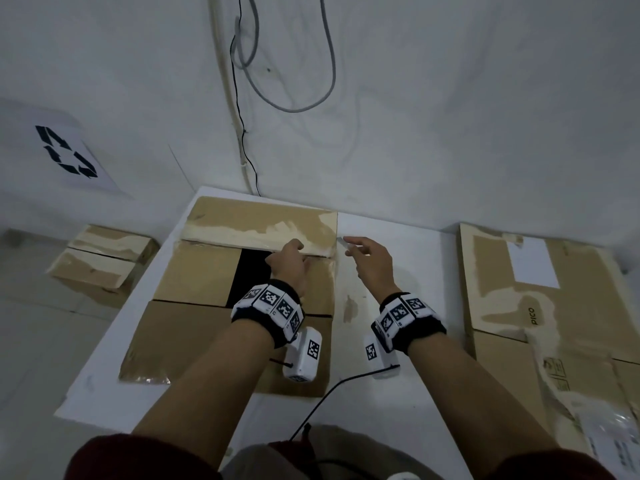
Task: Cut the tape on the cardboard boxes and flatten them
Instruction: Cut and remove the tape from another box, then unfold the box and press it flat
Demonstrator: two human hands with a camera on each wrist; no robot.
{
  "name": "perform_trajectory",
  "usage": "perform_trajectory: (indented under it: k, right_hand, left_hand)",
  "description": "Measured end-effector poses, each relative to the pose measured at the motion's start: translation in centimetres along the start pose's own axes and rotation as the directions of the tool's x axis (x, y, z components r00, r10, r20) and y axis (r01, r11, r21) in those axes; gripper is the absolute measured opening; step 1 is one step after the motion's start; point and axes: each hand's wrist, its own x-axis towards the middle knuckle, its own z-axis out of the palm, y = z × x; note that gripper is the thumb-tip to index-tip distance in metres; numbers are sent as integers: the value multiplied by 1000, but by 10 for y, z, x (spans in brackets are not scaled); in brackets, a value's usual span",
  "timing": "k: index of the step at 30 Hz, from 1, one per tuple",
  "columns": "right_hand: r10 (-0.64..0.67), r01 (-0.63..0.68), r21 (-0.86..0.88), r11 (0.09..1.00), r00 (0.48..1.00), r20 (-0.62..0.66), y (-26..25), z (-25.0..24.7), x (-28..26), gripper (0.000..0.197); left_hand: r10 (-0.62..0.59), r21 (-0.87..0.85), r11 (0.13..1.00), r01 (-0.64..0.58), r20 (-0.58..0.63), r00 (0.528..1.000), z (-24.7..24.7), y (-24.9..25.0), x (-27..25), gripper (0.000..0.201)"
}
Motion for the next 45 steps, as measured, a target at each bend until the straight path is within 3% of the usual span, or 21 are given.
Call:
perform_trajectory:
  k: [6, 9, 18, 20, 23, 25, 27, 31, 35, 36, 39, 40, 43, 45]
  right_hand:
    - [-2, 2, 28, 1000, 1000, -6, 3, 6, 2, 12]
    - [31, -31, 7, 999, 998, 53, 2, 4, 1, 15]
    - [52, -45, -84, 995, 995, 91, -8, 3, -11, 5]
    - [62, -49, -88, 995, 987, 151, -11, -2, -19, 8]
    - [147, -147, -15, 989, 984, 99, 12, -13, -37, 11]
    - [255, -255, 1, 967, 967, -19, 44, -21, -51, 16]
    - [369, -369, 3, 929, 928, -57, 77, -25, -64, 20]
    - [435, -419, -341, 841, 900, -35, 121, -34, -81, 36]
    - [532, -509, -584, 632, 833, -151, 120, -38, -73, 45]
    - [505, -499, -600, 625, 845, -176, 113, -36, -64, 46]
    - [194, -228, -468, 854, 974, -121, 70, -24, -30, 36]
    - [81, -115, -399, 910, 991, -103, 51, -17, -16, 34]
    - [-81, 73, -320, 945, 997, -11, -16, 14, 22, 44]
    - [-29, 75, -386, 919, 992, 122, -54, 36, 41, 67]
  left_hand:
    - [58, -120, 991, -57, 1, 998, 3, -7, 3, 48]
    - [86, -111, 990, -82, 36, 996, 4, -13, 4, 53]
    - [107, -158, 984, -88, 117, 987, 4, -16, 4, 30]
    - [150, -164, 978, -132, 104, 983, 7, -12, 1, 35]
    - [275, -173, 953, -247, 166, 947, 9, -4, 1, 33]
    - [353, -96, 935, -340, 208, 912, 7, 4, 5, 21]
    - [419, 17, 902, -432, 210, 883, 5, 13, 12, 20]
    - [563, 250, 765, -594, 188, 805, -3, 41, 32, 16]
    - [702, 519, 468, -715, 272, 658, -24, 75, 61, 32]
    - [708, 593, 387, -706, 299, 640, -30, 83, 70, 40]
    - [638, 824, 103, -557, 375, 672, -45, 107, 92, 64]
    - [594, 854, 21, -521, 408, 693, -49, 115, 96, 71]
    - [413, 899, -166, -405, 436, 800, -58, 133, 113, 90]
    - [319, 908, -240, -344, 409, 855, -59, 141, 123, 104]
